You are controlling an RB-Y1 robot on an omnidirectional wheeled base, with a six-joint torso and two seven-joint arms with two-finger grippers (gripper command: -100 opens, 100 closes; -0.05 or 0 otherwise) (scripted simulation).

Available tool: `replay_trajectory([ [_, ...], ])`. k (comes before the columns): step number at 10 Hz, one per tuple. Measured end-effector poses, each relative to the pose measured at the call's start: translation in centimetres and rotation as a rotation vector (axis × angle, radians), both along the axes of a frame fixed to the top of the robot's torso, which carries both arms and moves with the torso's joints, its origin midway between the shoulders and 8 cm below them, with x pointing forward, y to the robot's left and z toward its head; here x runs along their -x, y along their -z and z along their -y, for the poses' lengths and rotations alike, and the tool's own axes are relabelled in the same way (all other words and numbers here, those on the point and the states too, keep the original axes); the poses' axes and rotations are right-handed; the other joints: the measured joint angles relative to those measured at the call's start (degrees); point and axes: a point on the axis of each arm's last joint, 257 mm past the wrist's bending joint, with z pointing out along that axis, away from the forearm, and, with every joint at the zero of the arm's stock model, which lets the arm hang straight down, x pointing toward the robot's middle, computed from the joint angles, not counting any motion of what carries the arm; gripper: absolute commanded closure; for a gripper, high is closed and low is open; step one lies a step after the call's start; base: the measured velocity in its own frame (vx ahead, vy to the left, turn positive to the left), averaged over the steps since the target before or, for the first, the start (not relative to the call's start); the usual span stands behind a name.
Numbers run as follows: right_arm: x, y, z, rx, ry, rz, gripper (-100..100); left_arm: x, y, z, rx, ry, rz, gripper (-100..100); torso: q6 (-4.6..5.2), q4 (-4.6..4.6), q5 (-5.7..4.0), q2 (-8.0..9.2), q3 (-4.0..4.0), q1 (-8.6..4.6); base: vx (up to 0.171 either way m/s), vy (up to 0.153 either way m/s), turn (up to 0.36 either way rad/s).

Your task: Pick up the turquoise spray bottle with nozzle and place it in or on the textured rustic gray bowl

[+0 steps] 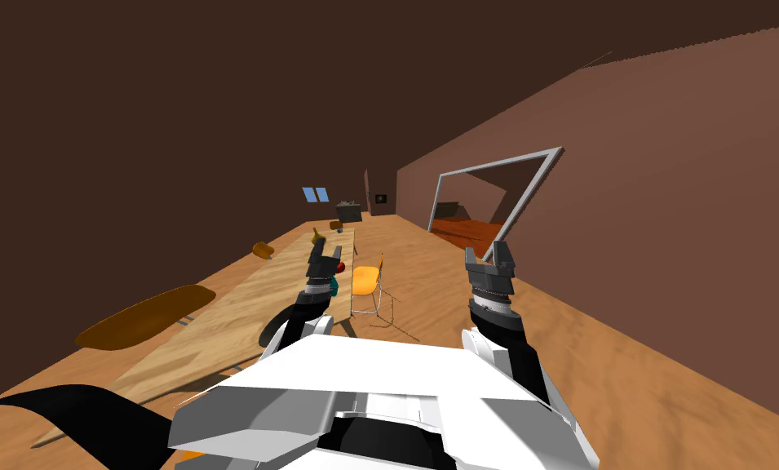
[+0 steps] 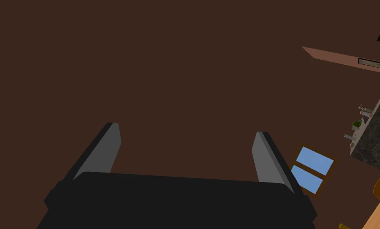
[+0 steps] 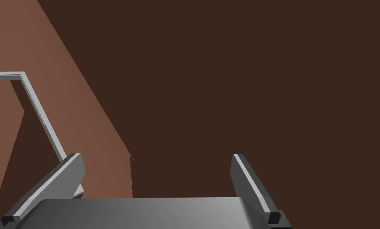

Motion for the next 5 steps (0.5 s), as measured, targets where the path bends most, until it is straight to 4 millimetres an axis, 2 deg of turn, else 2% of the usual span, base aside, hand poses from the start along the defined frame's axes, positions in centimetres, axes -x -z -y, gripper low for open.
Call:
replay_trajectory([
  [5, 0.0, 0.0, 0.0, 0.0, 0.0, 0.0, 0, -1.3, 3.2, 1.5, -0.061, 0.051, -0.094, -100, 0.0, 0.04, 0.03, 0.21, 0.12, 0.1, -0.051, 0.023, -0.001],
])
